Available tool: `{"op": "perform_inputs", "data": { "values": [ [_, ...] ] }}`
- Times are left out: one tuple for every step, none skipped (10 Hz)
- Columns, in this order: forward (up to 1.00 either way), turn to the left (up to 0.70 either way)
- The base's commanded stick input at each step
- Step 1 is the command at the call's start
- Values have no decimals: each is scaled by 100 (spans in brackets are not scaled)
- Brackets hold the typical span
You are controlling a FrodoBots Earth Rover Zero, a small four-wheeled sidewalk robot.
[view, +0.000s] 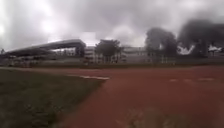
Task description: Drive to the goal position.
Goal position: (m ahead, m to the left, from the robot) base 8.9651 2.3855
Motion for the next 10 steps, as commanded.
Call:
{"op": "perform_inputs", "data": {
  "values": [
    [70,0],
    [70,0],
    [70,0],
    [70,0],
    [70,0],
    [70,0],
    [70,0],
    [70,0],
    [70,0],
    [70,0]
  ]
}}
